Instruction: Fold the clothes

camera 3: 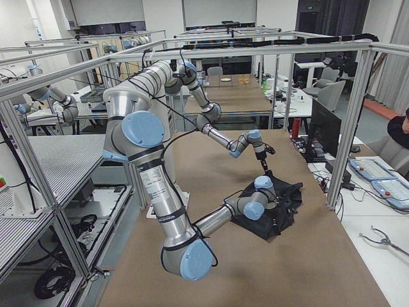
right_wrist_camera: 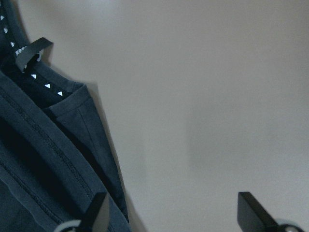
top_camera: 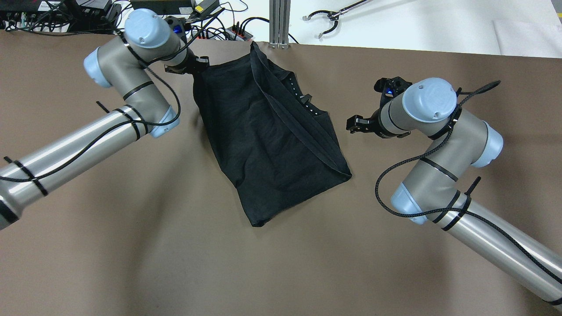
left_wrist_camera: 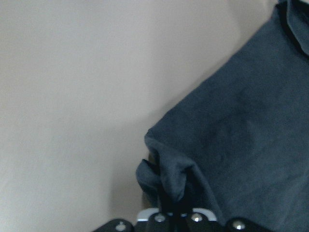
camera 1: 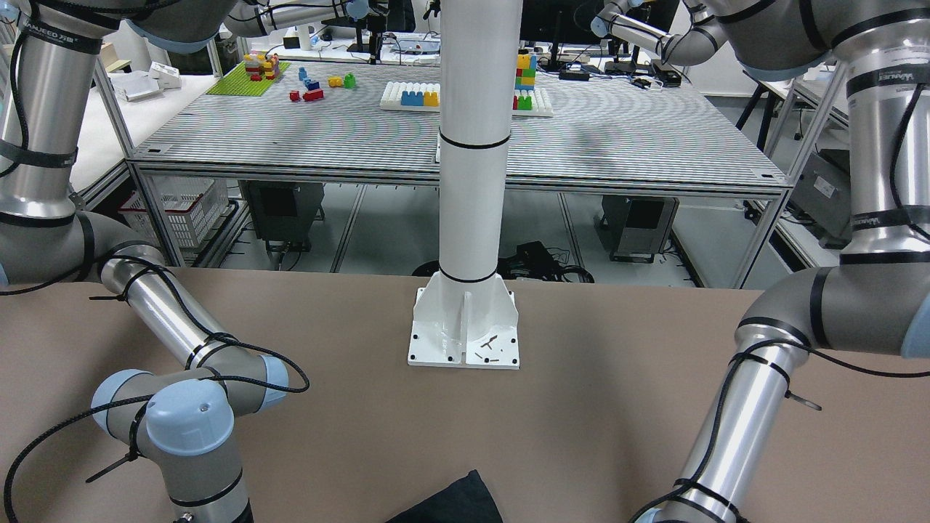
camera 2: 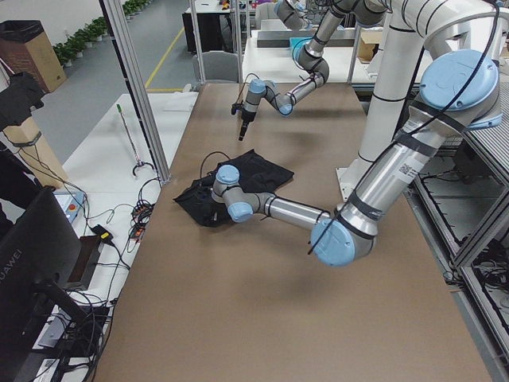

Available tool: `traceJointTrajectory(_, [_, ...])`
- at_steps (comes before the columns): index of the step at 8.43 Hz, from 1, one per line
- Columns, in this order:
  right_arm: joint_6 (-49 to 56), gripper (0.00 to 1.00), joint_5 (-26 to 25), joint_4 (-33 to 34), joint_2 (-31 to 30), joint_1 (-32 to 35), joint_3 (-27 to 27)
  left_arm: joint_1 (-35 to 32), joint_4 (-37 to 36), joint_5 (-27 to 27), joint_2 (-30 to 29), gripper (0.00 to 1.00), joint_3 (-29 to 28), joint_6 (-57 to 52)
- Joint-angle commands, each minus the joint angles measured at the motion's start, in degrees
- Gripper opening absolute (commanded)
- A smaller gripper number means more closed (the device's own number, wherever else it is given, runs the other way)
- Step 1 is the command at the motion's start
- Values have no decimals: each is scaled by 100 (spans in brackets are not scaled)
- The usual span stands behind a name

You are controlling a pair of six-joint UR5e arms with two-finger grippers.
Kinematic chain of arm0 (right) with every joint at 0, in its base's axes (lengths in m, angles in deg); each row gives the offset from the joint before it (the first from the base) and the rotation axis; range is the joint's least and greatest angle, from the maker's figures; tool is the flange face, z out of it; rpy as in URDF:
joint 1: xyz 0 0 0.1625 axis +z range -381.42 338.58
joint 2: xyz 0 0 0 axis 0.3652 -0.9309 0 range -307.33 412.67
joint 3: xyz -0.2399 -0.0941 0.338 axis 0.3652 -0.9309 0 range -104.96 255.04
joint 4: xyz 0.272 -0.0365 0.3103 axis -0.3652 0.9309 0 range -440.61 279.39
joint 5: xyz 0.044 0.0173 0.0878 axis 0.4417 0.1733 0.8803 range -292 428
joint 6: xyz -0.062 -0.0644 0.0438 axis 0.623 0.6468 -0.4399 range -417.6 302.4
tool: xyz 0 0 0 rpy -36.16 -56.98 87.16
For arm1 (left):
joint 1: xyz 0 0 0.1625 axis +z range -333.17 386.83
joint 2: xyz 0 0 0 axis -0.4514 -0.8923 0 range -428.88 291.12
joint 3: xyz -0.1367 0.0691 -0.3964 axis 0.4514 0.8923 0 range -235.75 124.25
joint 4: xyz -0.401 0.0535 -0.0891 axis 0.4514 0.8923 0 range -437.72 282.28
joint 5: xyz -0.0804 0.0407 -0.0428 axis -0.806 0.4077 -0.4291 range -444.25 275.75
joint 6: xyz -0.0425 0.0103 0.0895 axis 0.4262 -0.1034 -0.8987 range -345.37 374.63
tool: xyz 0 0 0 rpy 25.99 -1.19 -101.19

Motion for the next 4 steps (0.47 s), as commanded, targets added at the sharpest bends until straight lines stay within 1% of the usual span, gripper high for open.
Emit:
traceJointTrajectory(1, [7,94,-29,10,13,-66,10,-49,38,286,-846,0,-1067,-531])
traceJointTrajectory(2, [24,94,-46,27,30,-83,-33,-232,38,207,-707,67,-1006,-1232])
traceJointTrajectory(3, [-19,93,-55,27,74,-101,-77,-382,47,172,-314,94,-483,-1456])
traceJointTrajectory(4, [-376,92,-81,-25,188,-101,-269,-688,3,-481,47,94,61,-1450])
